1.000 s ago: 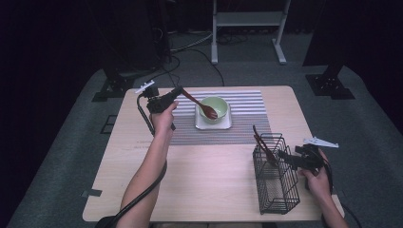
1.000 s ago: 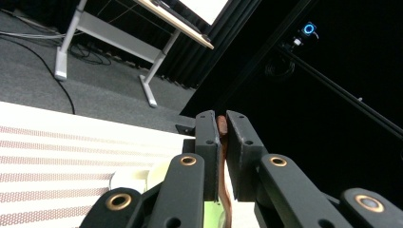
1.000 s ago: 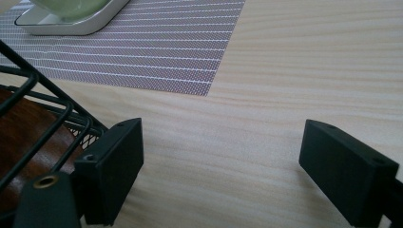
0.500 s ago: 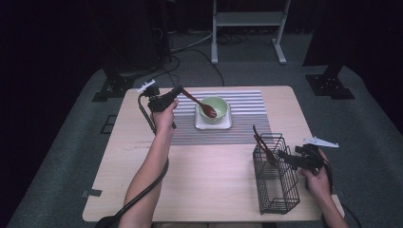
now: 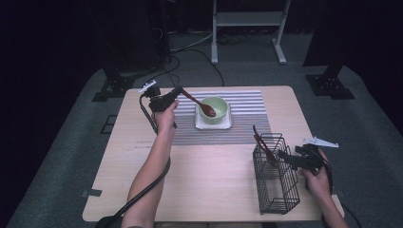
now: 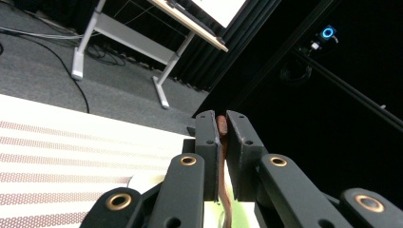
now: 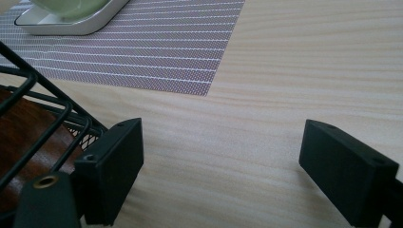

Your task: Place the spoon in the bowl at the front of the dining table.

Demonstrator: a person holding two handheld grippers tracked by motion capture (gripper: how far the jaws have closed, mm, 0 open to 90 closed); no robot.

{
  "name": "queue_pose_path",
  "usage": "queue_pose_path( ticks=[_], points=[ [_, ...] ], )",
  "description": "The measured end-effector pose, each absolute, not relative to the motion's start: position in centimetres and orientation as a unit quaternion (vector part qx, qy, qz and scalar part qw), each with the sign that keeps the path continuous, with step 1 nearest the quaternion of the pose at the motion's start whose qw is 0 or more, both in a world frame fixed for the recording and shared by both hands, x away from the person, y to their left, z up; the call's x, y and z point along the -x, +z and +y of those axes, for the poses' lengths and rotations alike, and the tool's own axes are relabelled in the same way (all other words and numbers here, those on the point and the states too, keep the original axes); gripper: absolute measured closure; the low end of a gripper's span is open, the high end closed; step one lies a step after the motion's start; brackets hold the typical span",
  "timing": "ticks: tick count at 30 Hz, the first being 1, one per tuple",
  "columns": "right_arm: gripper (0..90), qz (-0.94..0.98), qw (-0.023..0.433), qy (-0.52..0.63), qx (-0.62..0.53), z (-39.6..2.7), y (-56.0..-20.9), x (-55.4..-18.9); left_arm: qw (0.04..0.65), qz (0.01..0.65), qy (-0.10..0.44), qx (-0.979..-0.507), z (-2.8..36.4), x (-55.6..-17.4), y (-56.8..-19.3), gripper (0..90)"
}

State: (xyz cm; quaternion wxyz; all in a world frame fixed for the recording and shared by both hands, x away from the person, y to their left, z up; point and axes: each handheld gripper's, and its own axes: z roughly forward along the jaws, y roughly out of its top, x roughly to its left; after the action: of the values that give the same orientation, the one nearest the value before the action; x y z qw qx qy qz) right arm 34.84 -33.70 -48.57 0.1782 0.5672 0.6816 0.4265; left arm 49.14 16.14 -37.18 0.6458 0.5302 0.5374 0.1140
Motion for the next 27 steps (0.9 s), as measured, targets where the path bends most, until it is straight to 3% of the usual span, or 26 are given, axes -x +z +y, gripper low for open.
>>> queue_pose_path(
  ticks=[27],
  points=[
    [13.4,0.683,0.176,0.426,-0.566,-33.7,-48.6,-34.9,0.642,0.549,0.118,-0.521,15.9,-50.2,-38.5,84.2]
  ],
)
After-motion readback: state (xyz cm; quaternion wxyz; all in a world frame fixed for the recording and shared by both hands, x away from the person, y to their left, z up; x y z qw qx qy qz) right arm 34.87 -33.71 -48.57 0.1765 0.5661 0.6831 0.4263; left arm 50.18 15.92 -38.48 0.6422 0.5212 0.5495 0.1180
